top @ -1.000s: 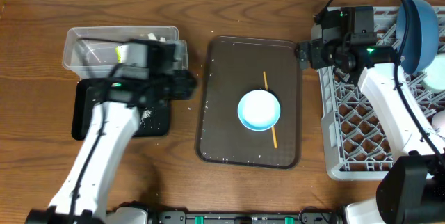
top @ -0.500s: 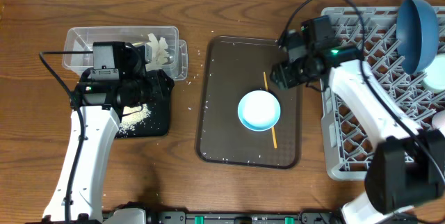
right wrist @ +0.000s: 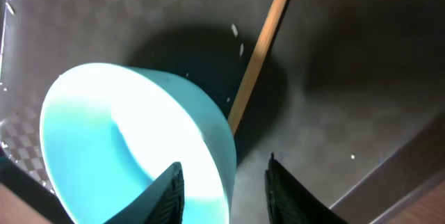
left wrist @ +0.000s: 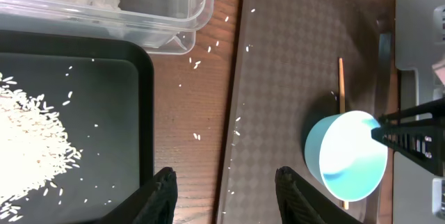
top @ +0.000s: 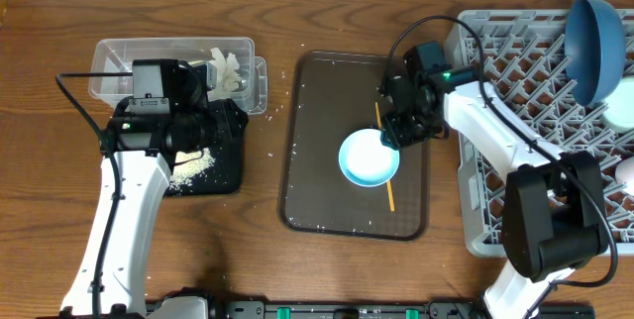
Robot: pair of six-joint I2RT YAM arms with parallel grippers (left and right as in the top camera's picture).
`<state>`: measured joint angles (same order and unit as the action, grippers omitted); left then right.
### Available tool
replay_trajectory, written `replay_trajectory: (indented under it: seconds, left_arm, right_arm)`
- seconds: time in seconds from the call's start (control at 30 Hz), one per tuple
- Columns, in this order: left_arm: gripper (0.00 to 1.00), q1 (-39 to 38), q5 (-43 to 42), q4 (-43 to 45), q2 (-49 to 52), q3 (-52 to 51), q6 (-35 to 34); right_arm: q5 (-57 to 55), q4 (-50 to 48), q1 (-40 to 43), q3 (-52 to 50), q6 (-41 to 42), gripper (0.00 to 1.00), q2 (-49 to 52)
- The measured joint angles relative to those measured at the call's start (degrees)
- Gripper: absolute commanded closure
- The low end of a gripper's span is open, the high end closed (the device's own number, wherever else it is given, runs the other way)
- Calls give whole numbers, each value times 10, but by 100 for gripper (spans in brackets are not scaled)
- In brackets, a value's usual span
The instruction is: Sort waste into correct bins and load items into the dishwasher rack
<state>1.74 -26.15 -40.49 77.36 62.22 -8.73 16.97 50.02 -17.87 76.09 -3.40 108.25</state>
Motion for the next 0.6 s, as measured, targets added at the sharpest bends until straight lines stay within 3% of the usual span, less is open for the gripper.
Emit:
replay_trajectory:
  seconds: [0.1, 0.27, 0.37, 0.6]
  left_arm:
    - [51, 0, 0, 0, 0, 0, 0]
    - [51, 0, 0, 0, 0, 0, 0]
    - [51, 0, 0, 0, 0, 0, 0]
    - [51, 0, 0, 0, 0, 0, 0]
  right_arm:
    - [-5, 1, 0, -1, 0, 67, 0]
    - [-14, -1, 0, -8, 3, 84, 0]
    - [-16, 0, -1, -9, 5, 85, 1]
    - [-18, 1, -12, -9, 7, 99, 1]
